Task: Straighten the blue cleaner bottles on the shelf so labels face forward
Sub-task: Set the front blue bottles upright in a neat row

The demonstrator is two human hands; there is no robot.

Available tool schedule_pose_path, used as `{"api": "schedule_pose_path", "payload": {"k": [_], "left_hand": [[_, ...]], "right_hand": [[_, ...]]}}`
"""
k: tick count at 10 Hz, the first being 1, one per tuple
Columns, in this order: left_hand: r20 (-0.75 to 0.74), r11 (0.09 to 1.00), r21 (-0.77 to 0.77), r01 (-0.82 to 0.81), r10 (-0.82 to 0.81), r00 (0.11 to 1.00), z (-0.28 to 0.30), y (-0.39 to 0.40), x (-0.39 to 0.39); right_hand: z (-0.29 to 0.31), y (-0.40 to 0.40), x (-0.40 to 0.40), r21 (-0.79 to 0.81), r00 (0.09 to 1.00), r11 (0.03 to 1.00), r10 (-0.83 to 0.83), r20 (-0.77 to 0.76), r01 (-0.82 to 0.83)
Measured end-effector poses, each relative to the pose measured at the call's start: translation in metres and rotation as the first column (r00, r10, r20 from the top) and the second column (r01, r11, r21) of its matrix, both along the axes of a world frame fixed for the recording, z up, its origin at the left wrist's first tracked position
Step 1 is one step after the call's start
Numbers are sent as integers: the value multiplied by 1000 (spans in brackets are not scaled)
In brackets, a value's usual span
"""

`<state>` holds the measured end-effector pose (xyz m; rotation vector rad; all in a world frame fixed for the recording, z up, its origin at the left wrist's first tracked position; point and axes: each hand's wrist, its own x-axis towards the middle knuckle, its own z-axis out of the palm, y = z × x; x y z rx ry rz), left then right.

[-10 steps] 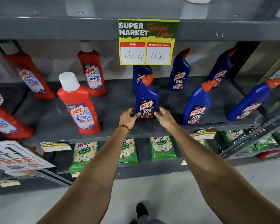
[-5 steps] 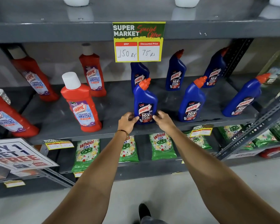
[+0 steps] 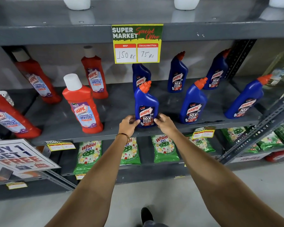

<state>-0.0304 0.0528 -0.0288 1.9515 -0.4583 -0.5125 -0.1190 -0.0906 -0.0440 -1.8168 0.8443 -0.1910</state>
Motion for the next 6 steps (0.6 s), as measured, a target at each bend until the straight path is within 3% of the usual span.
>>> {"api": "schedule_pose_path", "payload": {"k": [5, 6], "left_hand": [[7, 995, 103, -5, 5, 1000, 2, 5, -4], [90, 985, 170, -37, 22, 996, 7, 11, -9]], "right_hand": [[4, 6, -7, -28, 998, 999, -32, -63, 30], [10, 16, -18, -220, 995, 974, -68, -75, 50]]}}
